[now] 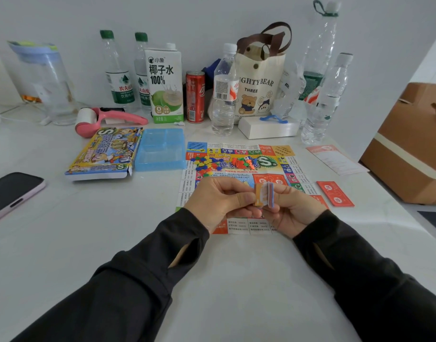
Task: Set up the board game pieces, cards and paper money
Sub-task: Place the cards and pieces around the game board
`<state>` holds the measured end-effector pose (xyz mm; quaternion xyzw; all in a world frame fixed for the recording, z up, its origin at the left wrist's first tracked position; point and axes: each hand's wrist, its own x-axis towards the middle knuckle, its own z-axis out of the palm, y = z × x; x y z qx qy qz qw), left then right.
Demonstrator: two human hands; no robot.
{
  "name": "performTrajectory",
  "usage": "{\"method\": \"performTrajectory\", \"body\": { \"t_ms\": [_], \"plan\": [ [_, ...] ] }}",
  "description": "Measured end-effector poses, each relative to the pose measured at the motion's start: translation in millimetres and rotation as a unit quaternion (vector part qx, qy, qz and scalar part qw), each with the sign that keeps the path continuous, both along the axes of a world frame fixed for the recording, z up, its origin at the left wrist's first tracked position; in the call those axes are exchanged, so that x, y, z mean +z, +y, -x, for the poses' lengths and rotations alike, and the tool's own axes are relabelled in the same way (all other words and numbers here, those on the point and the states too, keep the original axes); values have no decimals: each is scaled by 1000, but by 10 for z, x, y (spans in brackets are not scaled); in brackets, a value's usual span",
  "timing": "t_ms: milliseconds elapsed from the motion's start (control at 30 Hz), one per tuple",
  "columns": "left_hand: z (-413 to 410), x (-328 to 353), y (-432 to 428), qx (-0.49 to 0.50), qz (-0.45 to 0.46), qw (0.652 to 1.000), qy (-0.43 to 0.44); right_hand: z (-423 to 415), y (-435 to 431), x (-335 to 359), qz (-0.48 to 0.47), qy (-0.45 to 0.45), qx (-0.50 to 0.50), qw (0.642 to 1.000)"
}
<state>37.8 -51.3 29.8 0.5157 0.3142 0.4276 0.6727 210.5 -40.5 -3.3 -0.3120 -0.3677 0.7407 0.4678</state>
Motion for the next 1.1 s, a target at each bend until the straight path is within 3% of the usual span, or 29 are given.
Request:
{"method": "performTrajectory", "body": {
  "t_ms": [1100],
  "plan": [
    [9, -14, 15, -1, 5, 1000, -7, -4, -4, 25, -9, -5, -10, 1000]
  ]
}}
